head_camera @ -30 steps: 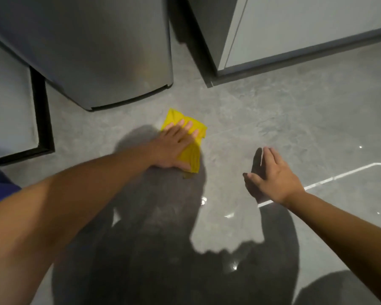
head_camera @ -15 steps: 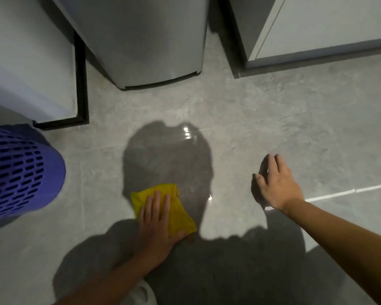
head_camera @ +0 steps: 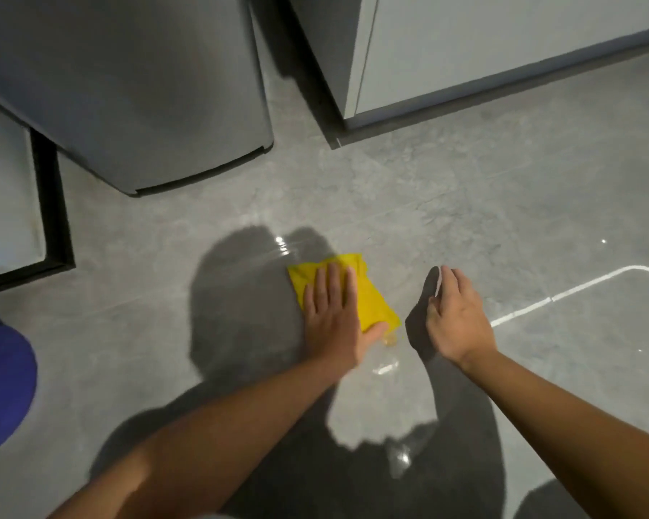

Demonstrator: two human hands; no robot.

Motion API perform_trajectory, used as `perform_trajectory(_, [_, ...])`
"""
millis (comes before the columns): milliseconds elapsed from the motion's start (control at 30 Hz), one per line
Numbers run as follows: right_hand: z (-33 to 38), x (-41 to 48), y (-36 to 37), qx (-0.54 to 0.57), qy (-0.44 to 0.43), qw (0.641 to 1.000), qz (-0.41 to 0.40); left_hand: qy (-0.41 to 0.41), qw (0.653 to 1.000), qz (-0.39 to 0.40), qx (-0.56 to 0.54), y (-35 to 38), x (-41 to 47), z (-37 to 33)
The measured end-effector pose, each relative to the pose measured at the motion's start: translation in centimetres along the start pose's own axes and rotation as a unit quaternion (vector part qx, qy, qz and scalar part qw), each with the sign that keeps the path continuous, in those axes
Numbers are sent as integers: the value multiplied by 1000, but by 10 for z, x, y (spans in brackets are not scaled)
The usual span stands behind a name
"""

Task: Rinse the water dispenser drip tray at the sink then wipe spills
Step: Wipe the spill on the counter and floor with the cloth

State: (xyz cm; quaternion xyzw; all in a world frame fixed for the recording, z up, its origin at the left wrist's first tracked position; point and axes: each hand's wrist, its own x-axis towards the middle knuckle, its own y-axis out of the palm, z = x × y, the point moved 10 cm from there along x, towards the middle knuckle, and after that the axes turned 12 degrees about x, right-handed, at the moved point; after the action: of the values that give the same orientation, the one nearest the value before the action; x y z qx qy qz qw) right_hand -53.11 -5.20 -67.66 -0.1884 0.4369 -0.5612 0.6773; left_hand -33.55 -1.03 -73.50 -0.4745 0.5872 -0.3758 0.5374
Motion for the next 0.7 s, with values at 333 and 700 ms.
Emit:
perform_trajectory(333, [-32,4,-55,-30,33,999,-15,309,931,54,189,-32,132,-20])
perform_trajectory(700, [-13,3,-7,-44,-30,993,110,424,888,43,172,31,-114,-28])
